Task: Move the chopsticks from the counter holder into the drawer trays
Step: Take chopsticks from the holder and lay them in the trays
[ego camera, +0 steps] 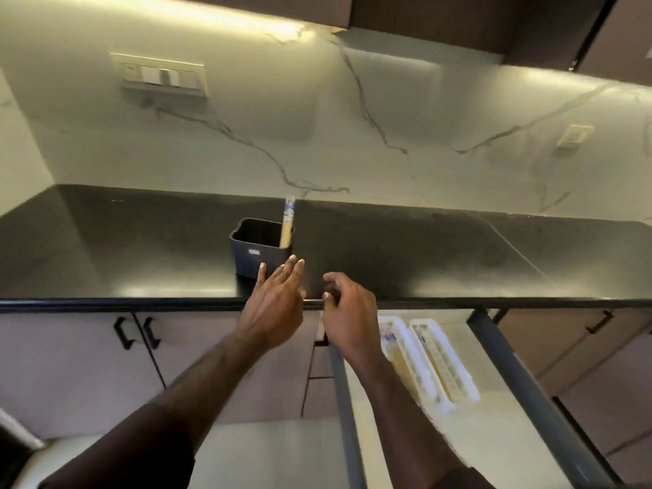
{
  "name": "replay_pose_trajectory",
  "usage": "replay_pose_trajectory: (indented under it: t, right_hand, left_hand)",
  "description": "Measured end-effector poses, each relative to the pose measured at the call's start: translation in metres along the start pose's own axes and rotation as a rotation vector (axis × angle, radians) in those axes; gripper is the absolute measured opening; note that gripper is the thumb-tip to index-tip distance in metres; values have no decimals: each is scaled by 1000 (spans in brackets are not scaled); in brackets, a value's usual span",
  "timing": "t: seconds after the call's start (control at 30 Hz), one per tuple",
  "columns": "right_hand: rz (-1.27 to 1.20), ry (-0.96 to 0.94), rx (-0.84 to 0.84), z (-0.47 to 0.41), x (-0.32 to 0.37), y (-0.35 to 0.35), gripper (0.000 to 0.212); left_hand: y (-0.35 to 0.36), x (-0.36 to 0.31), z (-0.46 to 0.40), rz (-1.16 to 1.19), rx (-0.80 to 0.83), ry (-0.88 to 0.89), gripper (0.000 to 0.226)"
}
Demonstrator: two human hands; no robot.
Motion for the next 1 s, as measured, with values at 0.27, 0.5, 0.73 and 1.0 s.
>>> replay_pose_trajectory:
  t: [0.27, 0.5, 0.73, 1.0]
  right_hand:
    - [-36, 33, 28, -41, 93, 84, 37]
    - [-27, 53, 19, -87, 113, 124, 34]
    - [-23, 61, -13, -149, 100, 147, 35]
    - [32, 136, 12, -230, 63, 157, 33]
  left_hand:
    - [-78, 118, -26, -51, 42, -18, 60]
    - [-90, 167, -69, -8, 75, -54, 59]
    - [-73, 189, -126, 25, 95, -51, 60]
    - [-41, 198, -214, 75, 96, -93, 61]
Point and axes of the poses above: each hand's wrist, its own z-axis away from the middle knuckle, its own y-axis out of the palm, x = y × z, the point moved 1 cm from there along -z, towards the middle knuckle, and after that the axes turned 11 degrees about z, right-handed, at the moved point
